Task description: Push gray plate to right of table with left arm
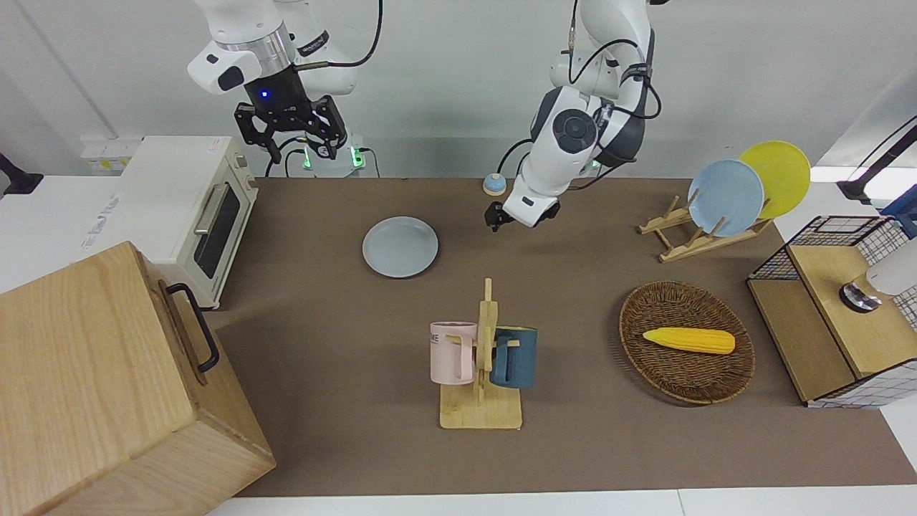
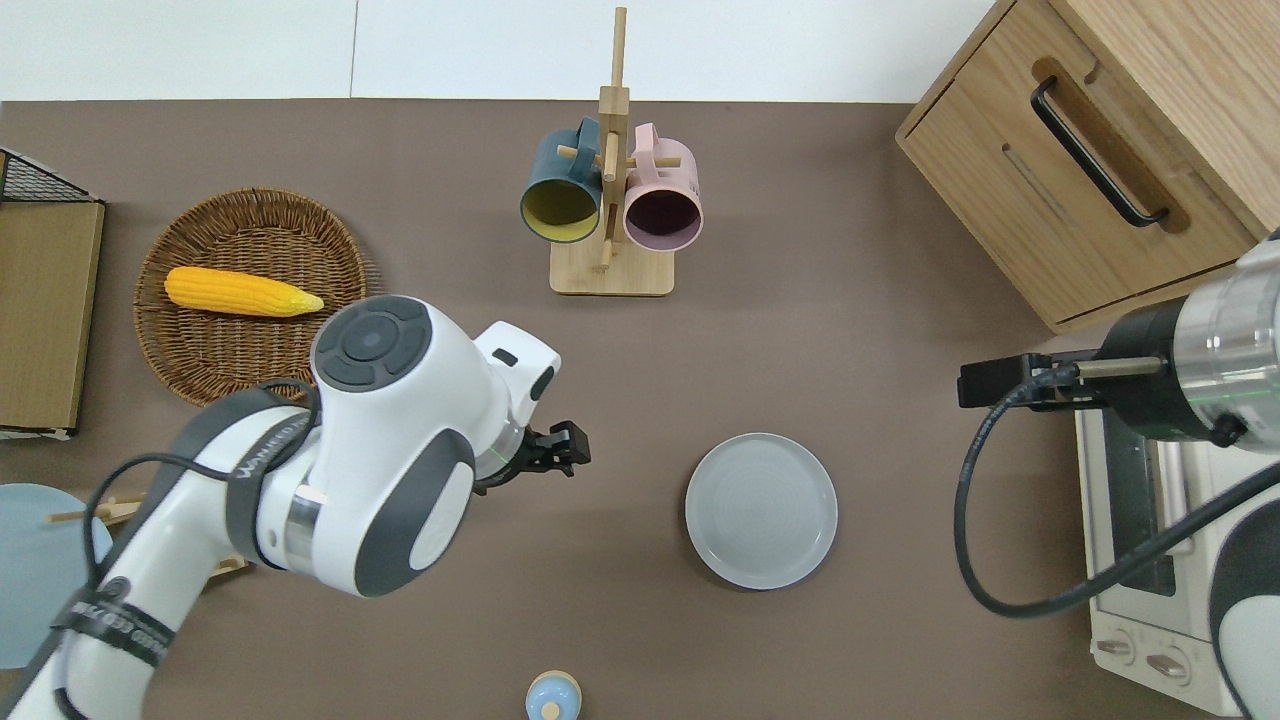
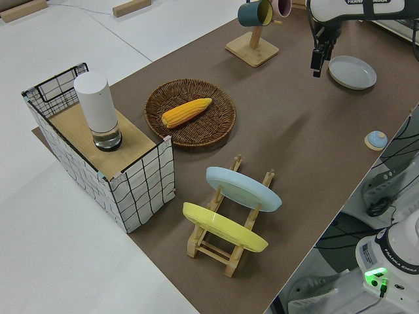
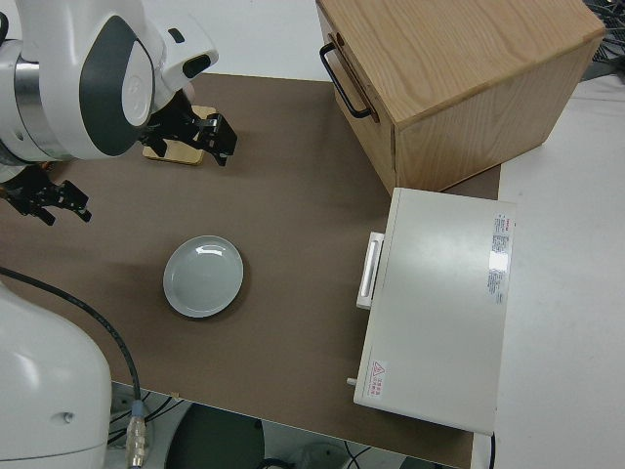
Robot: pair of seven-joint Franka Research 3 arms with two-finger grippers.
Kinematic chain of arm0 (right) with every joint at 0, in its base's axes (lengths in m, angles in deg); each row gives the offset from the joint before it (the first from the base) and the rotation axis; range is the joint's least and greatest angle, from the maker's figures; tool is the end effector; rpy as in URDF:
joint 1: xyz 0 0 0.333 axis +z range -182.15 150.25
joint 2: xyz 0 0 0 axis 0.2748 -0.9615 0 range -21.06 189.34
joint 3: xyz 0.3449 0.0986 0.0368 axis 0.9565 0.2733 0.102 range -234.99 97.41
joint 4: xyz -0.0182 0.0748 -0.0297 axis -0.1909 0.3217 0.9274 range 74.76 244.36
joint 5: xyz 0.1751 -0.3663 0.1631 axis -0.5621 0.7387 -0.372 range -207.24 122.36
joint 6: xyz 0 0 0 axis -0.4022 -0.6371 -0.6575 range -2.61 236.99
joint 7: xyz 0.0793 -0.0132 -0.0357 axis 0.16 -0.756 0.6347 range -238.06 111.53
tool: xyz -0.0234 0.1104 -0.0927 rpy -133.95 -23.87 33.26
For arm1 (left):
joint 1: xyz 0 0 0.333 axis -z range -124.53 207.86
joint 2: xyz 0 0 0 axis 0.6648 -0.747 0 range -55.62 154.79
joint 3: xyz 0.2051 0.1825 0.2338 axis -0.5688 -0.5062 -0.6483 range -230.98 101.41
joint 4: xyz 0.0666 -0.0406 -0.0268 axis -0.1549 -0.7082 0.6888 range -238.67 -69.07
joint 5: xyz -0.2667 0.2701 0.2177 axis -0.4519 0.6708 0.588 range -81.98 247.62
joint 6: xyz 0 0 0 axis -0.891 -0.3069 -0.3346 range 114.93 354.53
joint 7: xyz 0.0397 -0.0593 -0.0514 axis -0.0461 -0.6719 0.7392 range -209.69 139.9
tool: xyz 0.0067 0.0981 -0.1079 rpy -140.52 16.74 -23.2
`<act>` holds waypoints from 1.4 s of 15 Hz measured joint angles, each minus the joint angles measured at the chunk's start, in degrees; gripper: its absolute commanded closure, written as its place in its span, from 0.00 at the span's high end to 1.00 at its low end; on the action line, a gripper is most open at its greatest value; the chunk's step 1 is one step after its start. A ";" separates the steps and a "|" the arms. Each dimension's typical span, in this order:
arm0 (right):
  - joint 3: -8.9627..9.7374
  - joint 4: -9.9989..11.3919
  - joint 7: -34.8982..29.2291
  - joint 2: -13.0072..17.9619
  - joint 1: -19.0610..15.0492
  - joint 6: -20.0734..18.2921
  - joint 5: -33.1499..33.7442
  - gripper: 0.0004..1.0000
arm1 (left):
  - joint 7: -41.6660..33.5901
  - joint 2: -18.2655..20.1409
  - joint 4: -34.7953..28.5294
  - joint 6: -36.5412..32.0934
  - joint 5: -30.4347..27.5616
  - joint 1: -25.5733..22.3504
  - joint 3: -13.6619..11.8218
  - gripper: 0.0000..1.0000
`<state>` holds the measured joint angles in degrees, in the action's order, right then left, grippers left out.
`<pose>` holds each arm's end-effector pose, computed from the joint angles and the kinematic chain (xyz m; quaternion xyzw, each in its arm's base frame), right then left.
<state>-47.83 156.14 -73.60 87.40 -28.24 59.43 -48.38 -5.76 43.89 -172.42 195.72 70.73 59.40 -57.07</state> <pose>0.5677 0.1090 0.6747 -0.9989 0.0110 -0.0120 0.0441 0.5354 -0.2800 0.4157 0.9885 0.0692 -0.1231 0.0547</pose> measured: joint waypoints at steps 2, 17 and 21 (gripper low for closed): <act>0.00 0.00 0.00 0.00 0.00 0.00 0.00 1.00 | -4.18 0.85 0.77 -1.93 0.19 -0.86 -2.84 0.99; 0.00 0.00 0.00 0.00 0.00 0.00 0.00 1.00 | -20.14 6.36 12.98 -9.27 12.74 -12.36 -5.71 0.99; 0.00 0.00 0.00 0.00 0.00 0.00 0.00 1.00 | -20.14 6.43 16.42 -10.27 13.12 -12.99 -5.74 0.99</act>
<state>-47.83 156.14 -73.60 87.40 -28.24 59.43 -48.38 -25.90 50.33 -156.01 185.44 83.85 46.41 -62.81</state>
